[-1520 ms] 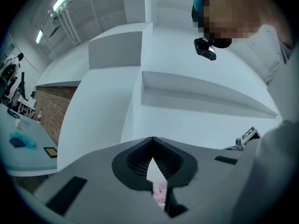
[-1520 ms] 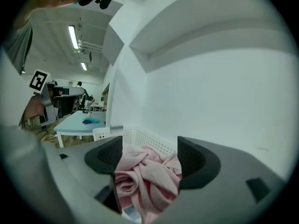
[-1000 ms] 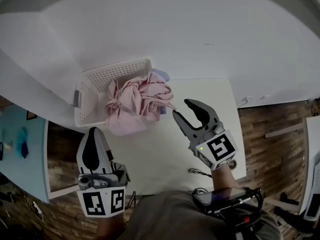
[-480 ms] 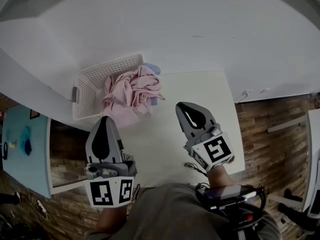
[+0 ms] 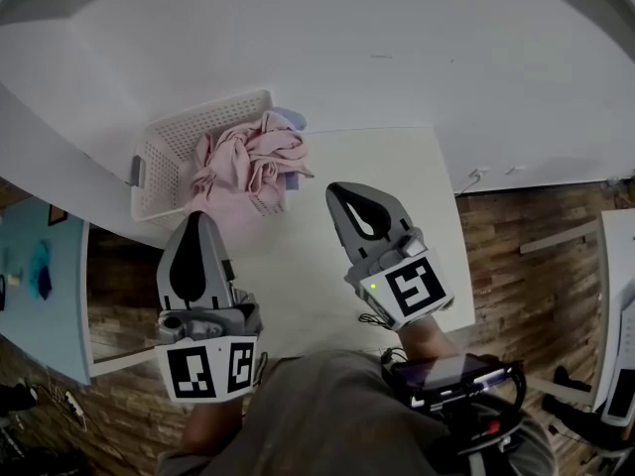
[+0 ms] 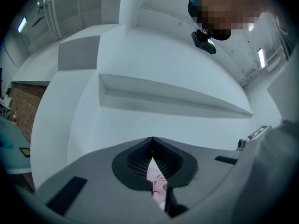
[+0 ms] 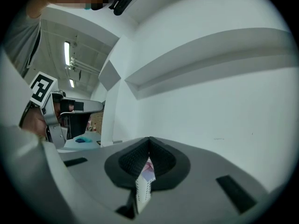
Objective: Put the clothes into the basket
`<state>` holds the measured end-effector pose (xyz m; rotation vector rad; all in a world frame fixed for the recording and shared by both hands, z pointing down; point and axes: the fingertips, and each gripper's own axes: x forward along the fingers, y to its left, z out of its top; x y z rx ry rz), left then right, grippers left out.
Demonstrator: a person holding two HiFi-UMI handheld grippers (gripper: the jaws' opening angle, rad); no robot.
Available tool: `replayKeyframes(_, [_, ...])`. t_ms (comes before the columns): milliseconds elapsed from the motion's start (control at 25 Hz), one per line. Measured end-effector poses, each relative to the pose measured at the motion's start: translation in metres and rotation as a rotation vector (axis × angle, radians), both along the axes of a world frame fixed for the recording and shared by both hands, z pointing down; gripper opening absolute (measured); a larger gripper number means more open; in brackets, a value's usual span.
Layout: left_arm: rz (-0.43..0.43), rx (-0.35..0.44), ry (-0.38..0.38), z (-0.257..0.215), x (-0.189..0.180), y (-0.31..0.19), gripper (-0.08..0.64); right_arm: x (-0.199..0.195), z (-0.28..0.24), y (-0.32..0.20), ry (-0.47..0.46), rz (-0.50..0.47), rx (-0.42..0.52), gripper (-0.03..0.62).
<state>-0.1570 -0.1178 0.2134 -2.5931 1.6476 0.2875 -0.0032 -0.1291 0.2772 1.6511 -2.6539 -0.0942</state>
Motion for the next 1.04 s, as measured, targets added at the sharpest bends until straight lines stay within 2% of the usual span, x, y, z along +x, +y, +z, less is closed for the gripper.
replayKeyframes(1040, [-0.018, 0.007, 0.005, 0.0027, -0.0033, 0.009, 0.008, -0.0036, -0.0059, 0.0076, -0.019, -0.017, 0.005, 0.007])
